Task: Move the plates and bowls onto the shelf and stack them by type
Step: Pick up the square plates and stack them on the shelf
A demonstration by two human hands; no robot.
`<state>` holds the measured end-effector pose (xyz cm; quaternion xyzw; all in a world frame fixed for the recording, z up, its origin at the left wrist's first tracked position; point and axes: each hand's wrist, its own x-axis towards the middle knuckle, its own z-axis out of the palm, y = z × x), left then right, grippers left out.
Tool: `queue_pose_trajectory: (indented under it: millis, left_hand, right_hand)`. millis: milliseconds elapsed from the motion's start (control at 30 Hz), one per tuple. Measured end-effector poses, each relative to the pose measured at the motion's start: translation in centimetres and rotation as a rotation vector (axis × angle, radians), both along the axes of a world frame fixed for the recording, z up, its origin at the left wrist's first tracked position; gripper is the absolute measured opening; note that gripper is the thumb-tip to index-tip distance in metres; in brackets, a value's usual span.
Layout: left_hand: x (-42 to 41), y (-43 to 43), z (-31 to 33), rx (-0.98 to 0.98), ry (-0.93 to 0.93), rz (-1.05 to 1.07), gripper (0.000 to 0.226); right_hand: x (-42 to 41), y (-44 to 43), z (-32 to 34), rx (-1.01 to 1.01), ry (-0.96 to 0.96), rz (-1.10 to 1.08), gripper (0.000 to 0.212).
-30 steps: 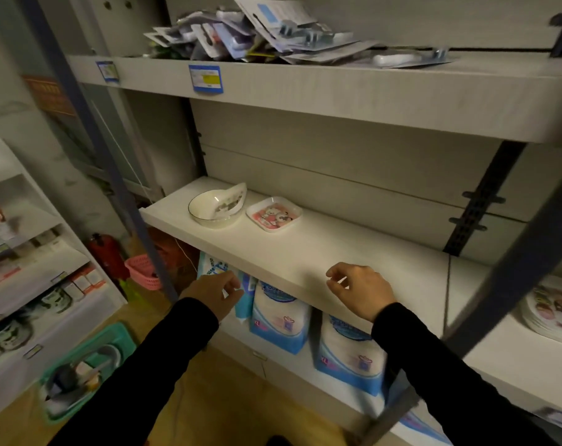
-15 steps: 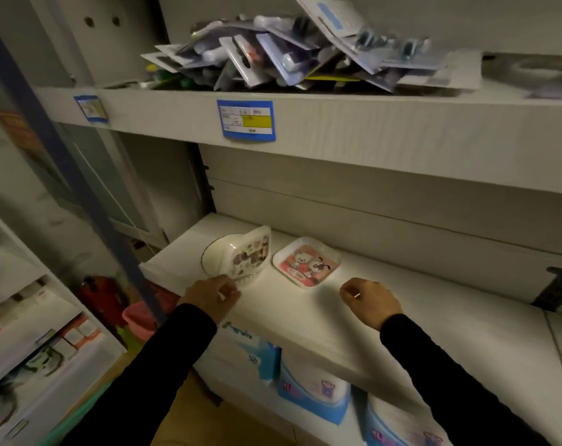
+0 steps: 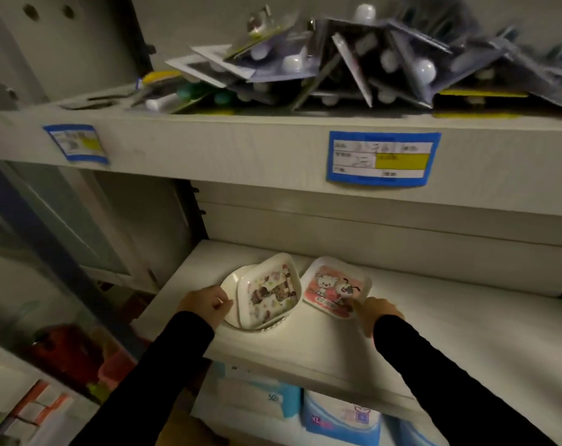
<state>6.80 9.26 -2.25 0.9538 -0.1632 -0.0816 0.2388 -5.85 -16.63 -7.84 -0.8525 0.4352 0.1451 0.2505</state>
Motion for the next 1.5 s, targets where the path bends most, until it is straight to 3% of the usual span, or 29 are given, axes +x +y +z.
queue_pose_trajectory:
  millis: [133,333,400,633,800,933,1100,1233,1500]
  left_hand:
    - [2.4,0.8,-0.5,-0.028,0.037,-0.053,0.018]
    - [4.4,0.6,-2.0,-0.039,0.128,-0.13,0.022]
    - [5.1,-0.2,-2.3,-0.019,0.153,-0.126,0.024]
    - [6.4,-3.3,-4.1,0.234,0.186,-0.138,0.043]
    - [6.7,-4.7,-6.4,0.137,0.349,-0.034,0.079]
    - [7.8,-6.0,-7.5,-0.123,0.635,0.152,0.065]
    - [8.1,-5.7,-7.0,-0.08,0.511,0.024,0.059]
    - [8.8,-5.2,-7.0,-0.25,0.635,-0.058,0.044]
    - [6.9,-6.2,-3.9,-0.347,0.519,-0.167,0.034]
  right_hand:
    - [2.0,0.6,-1.2,0.012,0.011,-0.15,0.055]
    - [2.8,1.4,-1.0,-0.014,0.019,-0.22,0.052]
    - [2.3,1.4,-0.5,-0.057,0.001,-0.242,0.042]
    - [-2.5,1.1,0.9,-0.195,-0.125,-0.338,0.037]
    - [-6.0,2.0,2.3,-0.27,-0.188,-0.352,0.037]
    - [-8.0,2.8,3.0,-0.313,-0.205,-0.377,0.037]
    - [-9.7,3.7,3.4,-0.322,-0.2,-0.417,0.033]
    - [-10.6,4.3,3.5,-0.302,-0.202,-0.451,0.026]
    - [-14.0,5.7,3.3,-0.304,-0.24,-0.501,0.027]
